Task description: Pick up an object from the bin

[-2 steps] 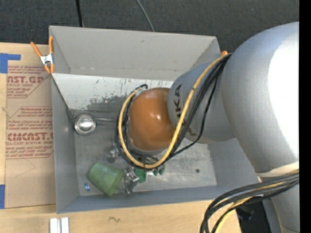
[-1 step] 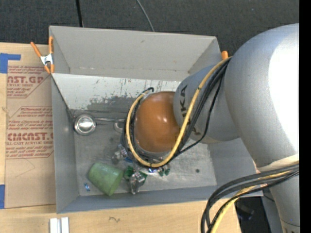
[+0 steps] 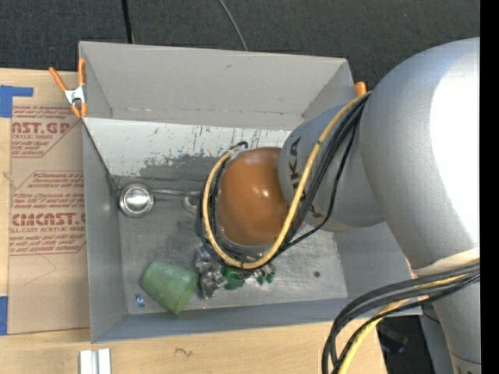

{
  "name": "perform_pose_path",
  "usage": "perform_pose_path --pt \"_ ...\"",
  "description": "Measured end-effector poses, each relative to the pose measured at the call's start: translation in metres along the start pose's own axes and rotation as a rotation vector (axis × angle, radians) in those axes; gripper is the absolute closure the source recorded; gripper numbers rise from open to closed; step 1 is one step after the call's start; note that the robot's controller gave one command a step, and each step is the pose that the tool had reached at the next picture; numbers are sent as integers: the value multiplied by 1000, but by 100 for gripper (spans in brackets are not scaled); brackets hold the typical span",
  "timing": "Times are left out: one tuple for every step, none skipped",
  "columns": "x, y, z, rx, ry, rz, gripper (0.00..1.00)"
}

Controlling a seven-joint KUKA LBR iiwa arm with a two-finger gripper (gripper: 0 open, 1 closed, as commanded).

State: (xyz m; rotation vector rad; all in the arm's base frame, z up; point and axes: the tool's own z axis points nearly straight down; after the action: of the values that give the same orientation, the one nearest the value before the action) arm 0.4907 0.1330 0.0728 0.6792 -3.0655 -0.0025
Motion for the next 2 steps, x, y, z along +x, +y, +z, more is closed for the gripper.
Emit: perform_pose_path --pt "0 0 0 0 0 0 100" --pt "18 -113 -129 8 -10 50 100"
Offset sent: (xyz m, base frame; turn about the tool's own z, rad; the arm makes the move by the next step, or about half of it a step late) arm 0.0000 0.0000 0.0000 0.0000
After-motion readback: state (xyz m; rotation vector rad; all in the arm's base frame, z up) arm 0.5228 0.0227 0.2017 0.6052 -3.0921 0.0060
